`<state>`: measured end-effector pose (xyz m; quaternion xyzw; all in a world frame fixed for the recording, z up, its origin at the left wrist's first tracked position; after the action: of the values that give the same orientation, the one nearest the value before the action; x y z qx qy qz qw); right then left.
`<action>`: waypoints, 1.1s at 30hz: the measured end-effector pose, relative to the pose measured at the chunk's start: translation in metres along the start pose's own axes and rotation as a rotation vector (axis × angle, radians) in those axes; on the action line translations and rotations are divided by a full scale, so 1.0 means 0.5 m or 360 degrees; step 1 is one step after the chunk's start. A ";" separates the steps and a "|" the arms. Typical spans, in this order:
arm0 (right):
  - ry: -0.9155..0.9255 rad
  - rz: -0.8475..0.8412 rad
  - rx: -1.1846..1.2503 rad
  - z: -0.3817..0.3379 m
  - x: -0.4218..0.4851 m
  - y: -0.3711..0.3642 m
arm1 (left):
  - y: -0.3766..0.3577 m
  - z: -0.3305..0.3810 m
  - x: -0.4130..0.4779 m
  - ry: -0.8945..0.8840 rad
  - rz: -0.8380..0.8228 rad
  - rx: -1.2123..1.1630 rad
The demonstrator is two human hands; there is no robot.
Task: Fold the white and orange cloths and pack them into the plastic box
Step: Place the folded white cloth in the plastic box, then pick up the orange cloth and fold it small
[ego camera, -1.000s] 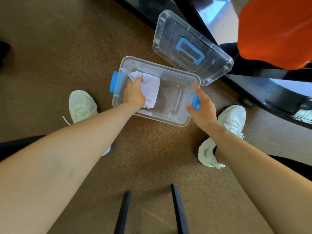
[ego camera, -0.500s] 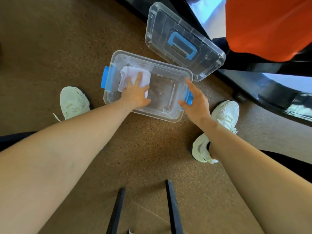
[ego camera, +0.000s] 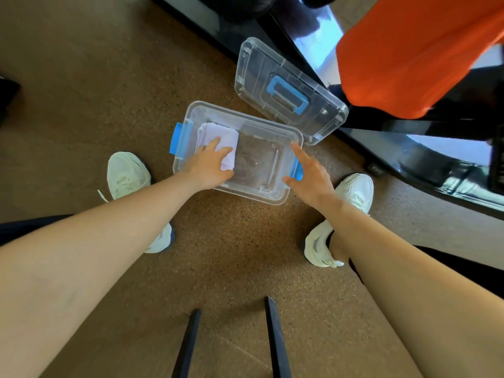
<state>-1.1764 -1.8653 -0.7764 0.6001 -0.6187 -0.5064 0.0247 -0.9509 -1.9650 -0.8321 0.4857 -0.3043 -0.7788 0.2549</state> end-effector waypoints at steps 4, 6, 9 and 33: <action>-0.0040 -0.0022 -0.0075 -0.015 -0.029 0.054 | 0.074 0.045 -0.070 -0.0085 0.0046 -0.0091; -0.0045 -0.0016 0.0033 -0.039 -0.053 0.097 | 0.111 0.070 -0.107 -0.0125 -0.0008 -0.0041; 0.0106 0.0156 0.0026 -0.106 -0.108 0.191 | 0.175 0.112 -0.161 -0.0240 -0.0091 0.0117; 0.0427 0.1234 0.1490 -0.244 -0.258 0.690 | 0.554 0.527 -0.246 -0.0532 0.1183 -0.1281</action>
<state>-1.3100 -1.9196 -0.4160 0.3373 -0.9396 -0.0558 0.0186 -1.1140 -2.0099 -0.4678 0.0810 -0.1703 -0.7576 0.6249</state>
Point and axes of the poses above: each hand's wrist, its own x-axis towards the middle knuckle, its own y-axis out of the back of the hand, z = x × y, the point moved 8 cm from there along x, towards the middle knuckle, and after that the axes turned 6 degrees about z, right-handed, at the moved point
